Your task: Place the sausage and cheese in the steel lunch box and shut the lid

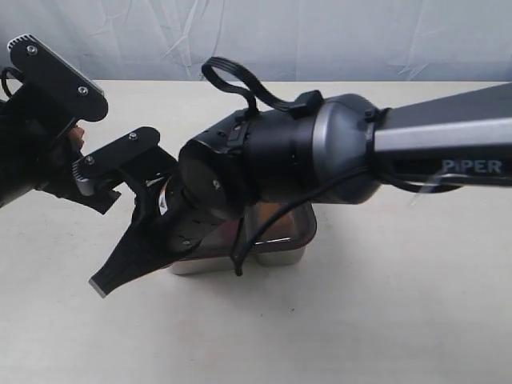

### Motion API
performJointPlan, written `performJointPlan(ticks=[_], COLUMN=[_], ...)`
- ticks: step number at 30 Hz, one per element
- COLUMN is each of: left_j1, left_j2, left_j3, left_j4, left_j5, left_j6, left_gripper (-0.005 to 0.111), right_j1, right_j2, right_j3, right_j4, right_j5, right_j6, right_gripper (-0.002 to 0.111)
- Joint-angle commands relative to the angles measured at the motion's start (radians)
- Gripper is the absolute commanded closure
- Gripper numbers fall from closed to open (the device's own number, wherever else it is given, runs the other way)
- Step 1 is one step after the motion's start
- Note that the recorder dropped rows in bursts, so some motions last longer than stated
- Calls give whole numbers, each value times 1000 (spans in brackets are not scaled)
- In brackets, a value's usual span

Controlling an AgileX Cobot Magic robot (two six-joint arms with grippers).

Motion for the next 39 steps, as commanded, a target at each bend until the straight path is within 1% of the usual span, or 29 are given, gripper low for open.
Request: performJointPlan(ticks=[1, 10, 16, 18, 20, 25, 39], left_j1=[-2, -2, -2, -2, -2, -2, -2], left_j2=[-7, -7, -7, -7, -7, -7, -7], left_j3=[3, 3, 3, 3, 3, 3, 3], left_j4=[-2, -2, -2, -2, -2, -2, -2], left_j5=[-5, 1, 5, 3, -16, -57, -69], left_j6=[-8, -8, -8, -8, -8, -14, -27], left_gripper=[107, 107, 107, 107, 107, 107, 107], right_j1=[1, -5, -3, -3, 10, 40, 40], right_j2=[30, 32, -38, -50, -50, -50, 42], right_j3=[-17, -17, -17, -17, -17, -17, -17], right_j4=[4, -30, -57, -39, -3, 0, 23], right_j5=[2, 14, -20, -21, -16, -8, -10], right_j6=[-8, -6, -6, -6, -12, -29, -31], right_gripper=[109, 109, 109, 109, 109, 109, 109])
